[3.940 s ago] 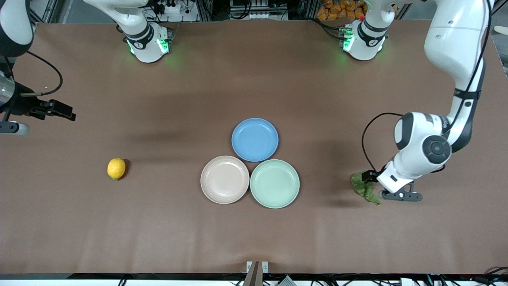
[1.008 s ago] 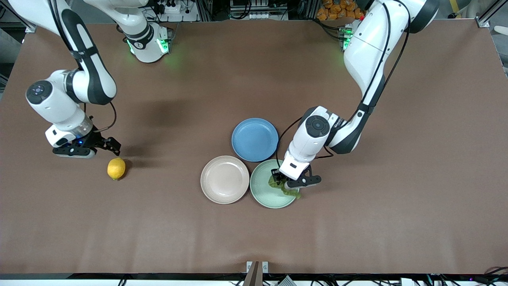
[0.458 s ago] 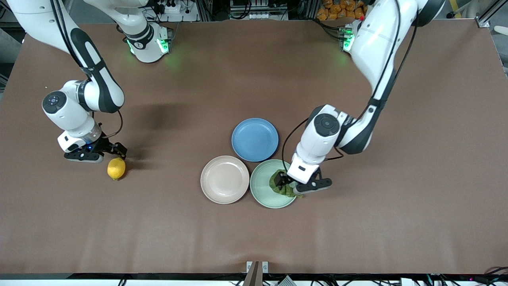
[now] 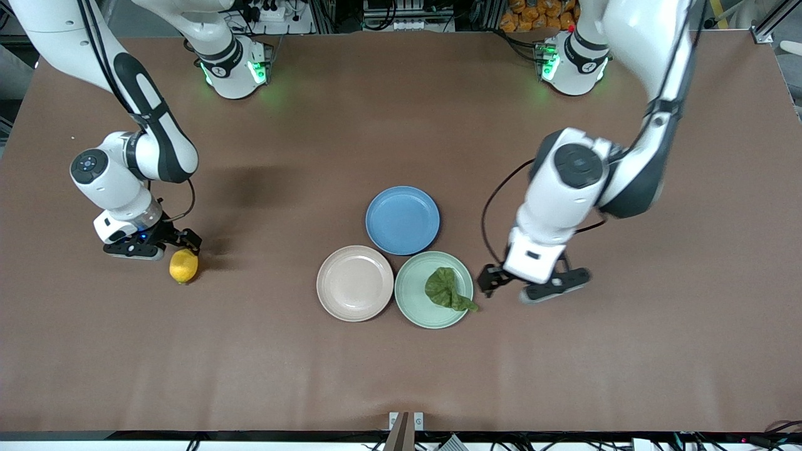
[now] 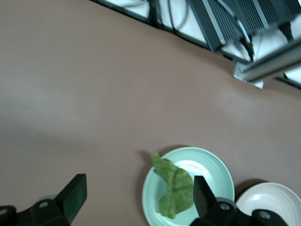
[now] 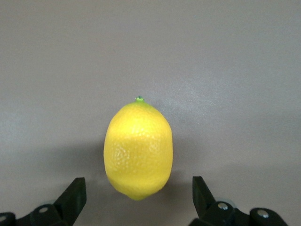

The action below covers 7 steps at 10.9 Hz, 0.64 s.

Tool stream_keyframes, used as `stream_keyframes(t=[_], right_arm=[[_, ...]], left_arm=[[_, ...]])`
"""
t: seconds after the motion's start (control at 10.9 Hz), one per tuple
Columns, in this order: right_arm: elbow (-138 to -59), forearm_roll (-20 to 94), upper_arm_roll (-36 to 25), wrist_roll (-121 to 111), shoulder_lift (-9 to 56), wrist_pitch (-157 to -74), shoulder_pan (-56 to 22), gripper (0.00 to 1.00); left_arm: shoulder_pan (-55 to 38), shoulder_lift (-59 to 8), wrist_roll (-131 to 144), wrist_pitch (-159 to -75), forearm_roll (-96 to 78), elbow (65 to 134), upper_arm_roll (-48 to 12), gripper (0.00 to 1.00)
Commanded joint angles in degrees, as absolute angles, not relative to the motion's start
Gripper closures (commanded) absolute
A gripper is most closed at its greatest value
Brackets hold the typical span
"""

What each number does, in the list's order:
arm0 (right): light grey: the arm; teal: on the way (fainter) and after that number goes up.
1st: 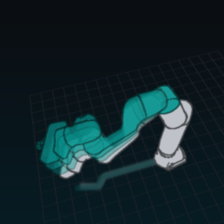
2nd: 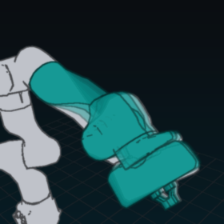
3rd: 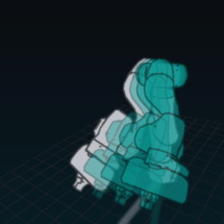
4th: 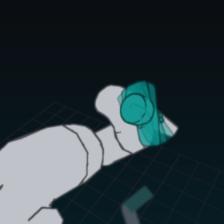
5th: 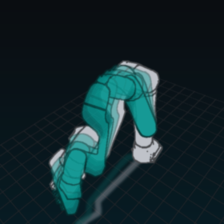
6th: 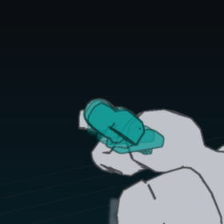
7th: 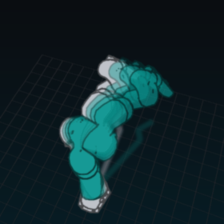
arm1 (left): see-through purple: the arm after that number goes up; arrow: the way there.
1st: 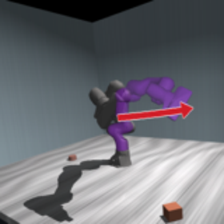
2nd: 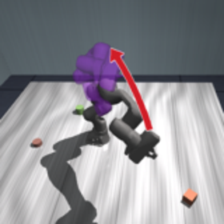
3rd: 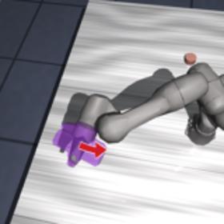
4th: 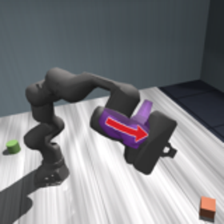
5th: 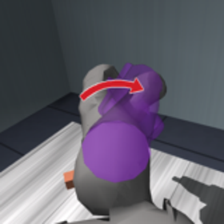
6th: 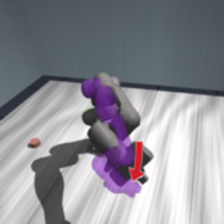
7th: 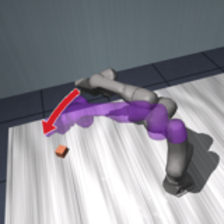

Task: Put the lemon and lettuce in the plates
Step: 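Open the left gripper over the green plate while the right gripper lowers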

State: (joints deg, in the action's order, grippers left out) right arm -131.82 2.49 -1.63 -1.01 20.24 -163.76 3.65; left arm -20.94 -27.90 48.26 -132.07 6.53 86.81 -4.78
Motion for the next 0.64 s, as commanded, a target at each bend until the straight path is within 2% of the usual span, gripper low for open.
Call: stream_keyframes(t=[0.0, 0.55], right_arm=[[-128.24, 5.27, -1.05, -0.44, 23.37, -164.27, 3.43, 0.0], [-124.63, 5.27, -1.05, -0.53, 27.68, -164.44, 3.6, 0.0]], left_arm=[[-16.45, -20.5, 40.91, -123.52, 7.12, 88.77, -5.01, 0.0], [-6.08, -10.39, 19.63, -107.25, 6.07, 88.51, -5.36, 0.0]])
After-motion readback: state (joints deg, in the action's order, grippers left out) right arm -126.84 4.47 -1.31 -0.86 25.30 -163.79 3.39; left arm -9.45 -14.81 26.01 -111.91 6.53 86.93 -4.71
